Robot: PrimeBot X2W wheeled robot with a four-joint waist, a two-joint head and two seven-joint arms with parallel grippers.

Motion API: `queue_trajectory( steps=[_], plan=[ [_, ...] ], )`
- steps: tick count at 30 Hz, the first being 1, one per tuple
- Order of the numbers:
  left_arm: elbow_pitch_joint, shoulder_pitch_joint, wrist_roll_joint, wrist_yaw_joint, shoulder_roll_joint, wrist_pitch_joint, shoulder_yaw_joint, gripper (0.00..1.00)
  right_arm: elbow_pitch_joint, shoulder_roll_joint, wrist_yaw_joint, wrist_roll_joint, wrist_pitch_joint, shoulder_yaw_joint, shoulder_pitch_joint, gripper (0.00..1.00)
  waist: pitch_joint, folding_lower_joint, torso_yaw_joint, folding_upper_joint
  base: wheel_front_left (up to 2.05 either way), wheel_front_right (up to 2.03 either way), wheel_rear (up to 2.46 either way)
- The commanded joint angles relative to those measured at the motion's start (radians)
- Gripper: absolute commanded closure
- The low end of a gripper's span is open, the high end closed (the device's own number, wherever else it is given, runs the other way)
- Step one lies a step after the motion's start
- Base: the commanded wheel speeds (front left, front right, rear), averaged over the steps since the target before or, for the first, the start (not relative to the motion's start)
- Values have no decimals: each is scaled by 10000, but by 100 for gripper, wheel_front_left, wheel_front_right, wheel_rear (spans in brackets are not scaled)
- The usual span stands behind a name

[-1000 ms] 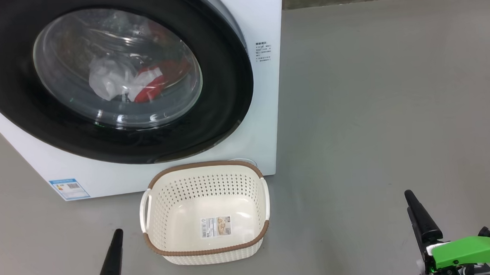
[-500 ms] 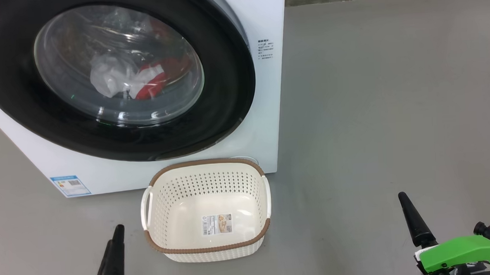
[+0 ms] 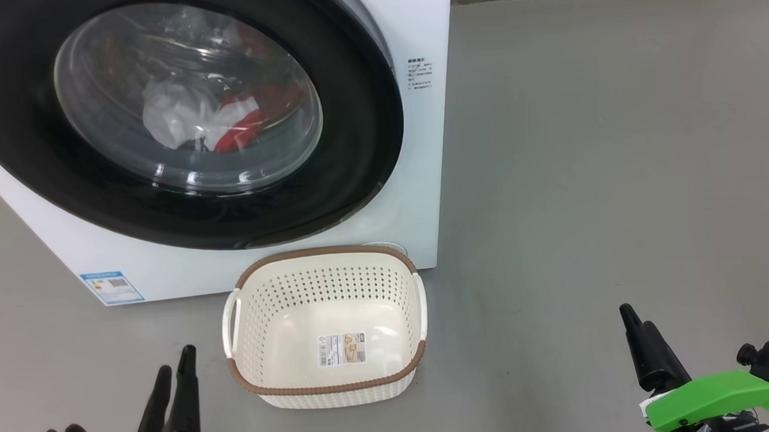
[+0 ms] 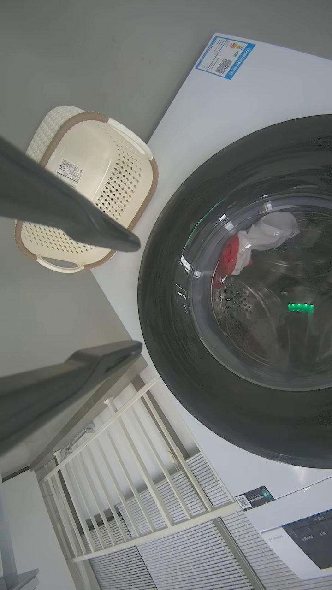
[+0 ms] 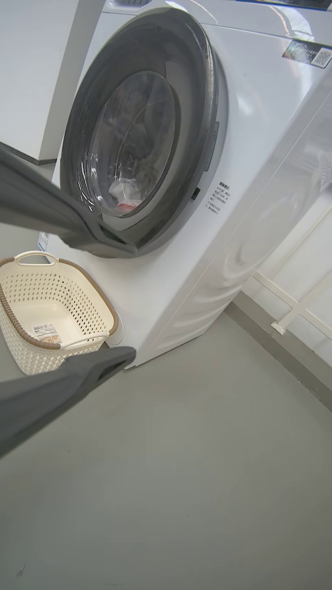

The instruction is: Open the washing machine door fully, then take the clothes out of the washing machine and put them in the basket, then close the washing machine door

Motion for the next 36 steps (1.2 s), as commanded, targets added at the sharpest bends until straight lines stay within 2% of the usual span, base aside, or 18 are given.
queue_trajectory(
  steps=[1,21,36],
  plan=[
    [-354,-11,330,38,191,-113,159,0,-216,-172,2,-278,-137,162,-154,0,-2,-1,4,0,0,0,0],
    [-757,146,2834,180,359,-706,10,0,-173,-220,2,-2487,-724,354,-98,0,64,-1,75,0,0,0,0],
    [-1008,295,4610,97,409,-1151,-33,0,-288,-247,3,-4129,-1165,326,88,0,129,-1,200,0,0,0,0]
  ],
)
